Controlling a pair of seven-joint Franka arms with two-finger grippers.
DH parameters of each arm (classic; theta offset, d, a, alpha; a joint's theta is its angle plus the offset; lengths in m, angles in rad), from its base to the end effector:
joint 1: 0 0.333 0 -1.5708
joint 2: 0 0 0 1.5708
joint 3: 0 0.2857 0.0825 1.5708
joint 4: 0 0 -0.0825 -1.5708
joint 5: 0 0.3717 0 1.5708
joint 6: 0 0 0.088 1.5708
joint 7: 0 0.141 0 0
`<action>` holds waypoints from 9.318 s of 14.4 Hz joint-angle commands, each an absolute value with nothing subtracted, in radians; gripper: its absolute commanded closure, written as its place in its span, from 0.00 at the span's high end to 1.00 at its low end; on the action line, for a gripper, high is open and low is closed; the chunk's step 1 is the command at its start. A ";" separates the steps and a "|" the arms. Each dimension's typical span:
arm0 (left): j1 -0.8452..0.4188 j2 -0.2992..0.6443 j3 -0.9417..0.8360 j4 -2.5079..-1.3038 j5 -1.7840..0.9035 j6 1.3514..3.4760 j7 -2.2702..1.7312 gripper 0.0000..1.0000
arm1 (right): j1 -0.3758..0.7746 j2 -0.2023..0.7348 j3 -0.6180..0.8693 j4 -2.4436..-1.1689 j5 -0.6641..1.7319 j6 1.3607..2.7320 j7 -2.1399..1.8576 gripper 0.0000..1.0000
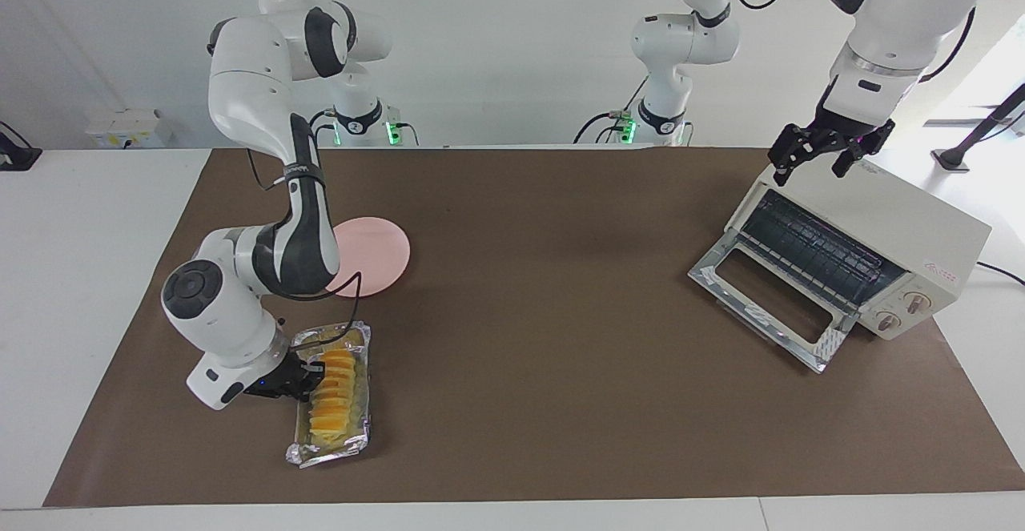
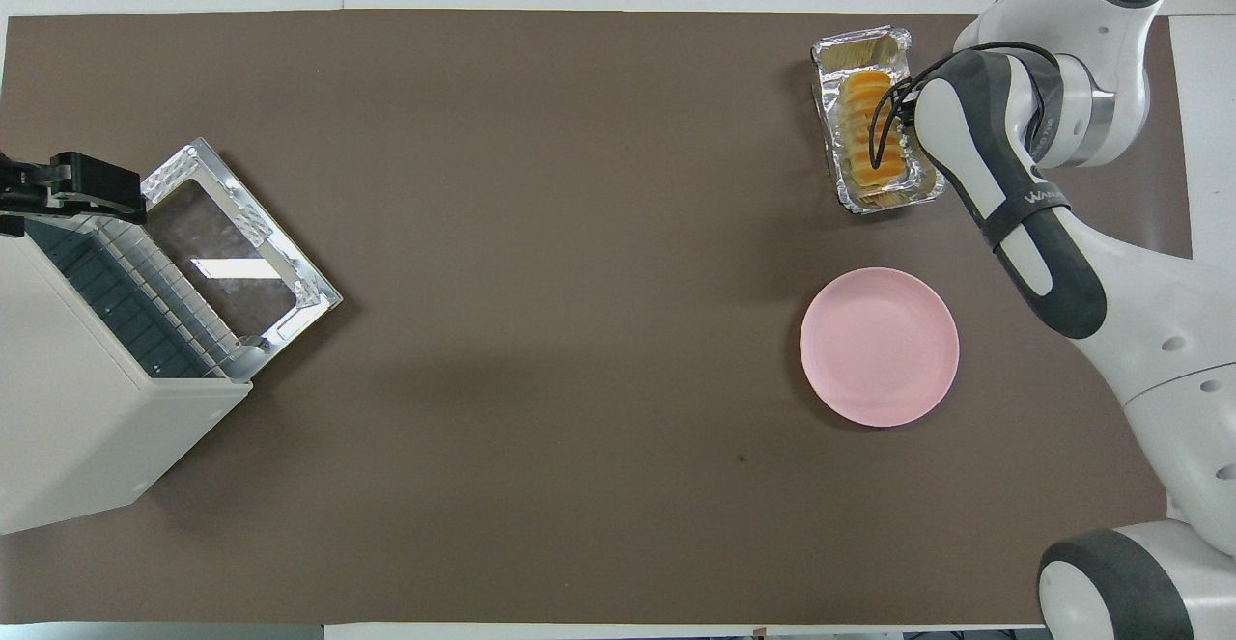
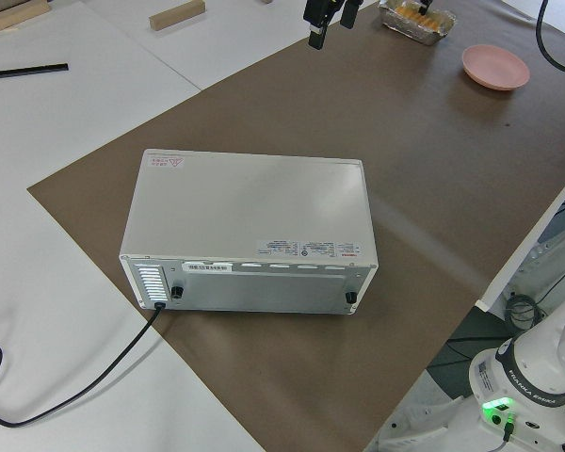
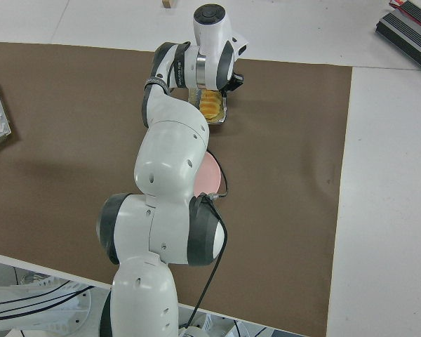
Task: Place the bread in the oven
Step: 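Lower the bread into the foil tray and open the right gripper, then push the foil tray toward the oven with the right gripper, then grasp the foil tray with the left gripper while the right gripper withdraws, then carry the foil tray with the left gripper into the oven, then release the tray inside the oven and raise the left gripper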
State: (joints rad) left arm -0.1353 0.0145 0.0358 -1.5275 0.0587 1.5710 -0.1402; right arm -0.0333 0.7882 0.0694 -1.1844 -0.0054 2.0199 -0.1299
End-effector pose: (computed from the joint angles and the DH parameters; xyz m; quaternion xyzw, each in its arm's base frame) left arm 0.5459 -0.0463 0.5725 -0.9992 -0.0208 -0.0179 0.0277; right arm 0.7296 0.0140 0.2708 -0.9968 -0.0732 -0.0255 0.0207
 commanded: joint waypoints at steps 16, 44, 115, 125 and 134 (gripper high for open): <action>-0.127 -0.008 0.034 -1.551 0.044 1.565 -0.140 1.00 | 0.414 0.585 0.086 -1.268 0.087 1.831 0.466 0.00; -0.575 0.334 0.023 -1.504 -0.052 1.766 -0.648 0.95 | 0.231 0.404 0.074 -1.506 0.149 1.893 0.334 1.00; -0.368 0.390 0.506 -1.577 0.051 1.595 -0.469 1.00 | -0.094 -0.086 -0.006 -1.595 0.034 1.460 -0.006 1.00; -0.465 0.347 0.497 -1.468 -0.066 1.679 -0.388 1.00 | -0.097 -0.087 -0.003 -1.594 0.029 1.467 -0.089 1.00; -0.377 0.155 0.502 -1.483 -0.080 1.680 -0.087 1.00 | -0.097 -0.104 -0.002 -1.609 0.031 1.436 -0.092 1.00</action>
State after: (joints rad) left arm -0.3848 0.2333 0.5072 -1.4472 -0.0624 1.6764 -0.1099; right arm -0.0972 -0.0853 0.0013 -1.5964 0.0315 1.4525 -0.0639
